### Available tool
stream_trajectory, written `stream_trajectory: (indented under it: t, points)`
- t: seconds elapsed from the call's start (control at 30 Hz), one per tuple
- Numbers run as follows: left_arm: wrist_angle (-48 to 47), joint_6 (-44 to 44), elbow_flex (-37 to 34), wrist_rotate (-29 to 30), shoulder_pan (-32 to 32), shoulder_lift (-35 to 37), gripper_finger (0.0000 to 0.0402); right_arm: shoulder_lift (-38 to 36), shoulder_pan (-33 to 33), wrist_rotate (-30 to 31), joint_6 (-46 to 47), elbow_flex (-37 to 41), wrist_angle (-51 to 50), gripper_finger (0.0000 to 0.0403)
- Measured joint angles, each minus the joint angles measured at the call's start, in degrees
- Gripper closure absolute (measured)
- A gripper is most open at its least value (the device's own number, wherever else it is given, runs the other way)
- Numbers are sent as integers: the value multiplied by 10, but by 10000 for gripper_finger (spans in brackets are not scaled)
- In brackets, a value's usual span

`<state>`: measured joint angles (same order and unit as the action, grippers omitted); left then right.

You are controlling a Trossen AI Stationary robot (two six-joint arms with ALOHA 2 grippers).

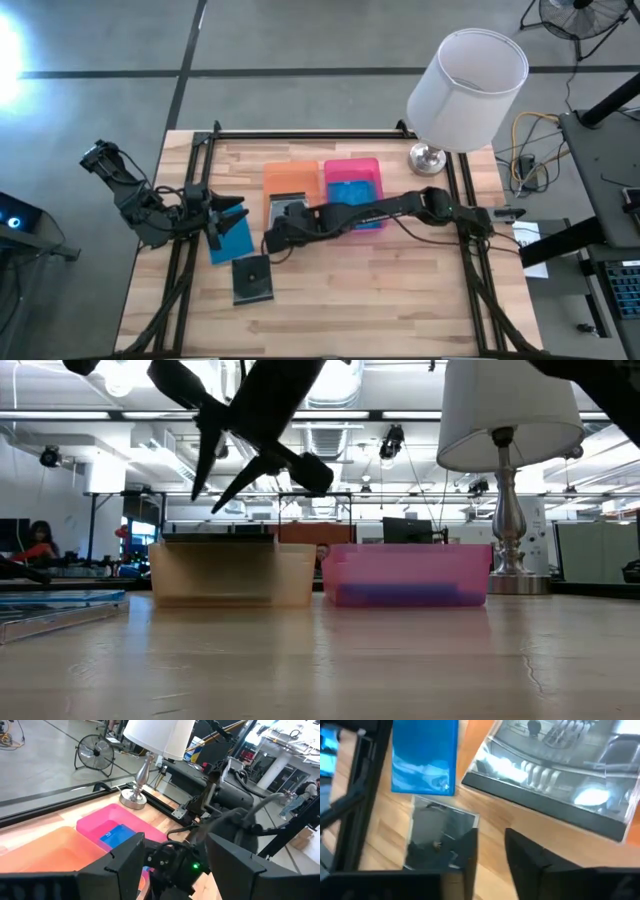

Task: Pick & place jewel cases by type
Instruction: Put the bottom black cd case into the orange bin

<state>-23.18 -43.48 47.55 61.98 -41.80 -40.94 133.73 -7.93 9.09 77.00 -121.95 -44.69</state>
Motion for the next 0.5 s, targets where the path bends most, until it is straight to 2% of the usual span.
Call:
stream_trajectory:
  t: [0.1, 0.2, 0.33, 0.5]
  points:
    - [0, 0, 0, 0, 0, -1, 209, 0, 13, -23, -29, 6, 0, 357]
    - [0, -2, 0, 0, 0, -1, 209, 3, 22, -33, -30, 9, -2, 379]
    - [0, -10, 0, 0, 0, -1, 209, 2, 18, -20, -38, 0, 3, 385]
    - [0, -11, 0, 0, 0, -1, 209, 3, 14, -83, -54, 1, 3, 385]
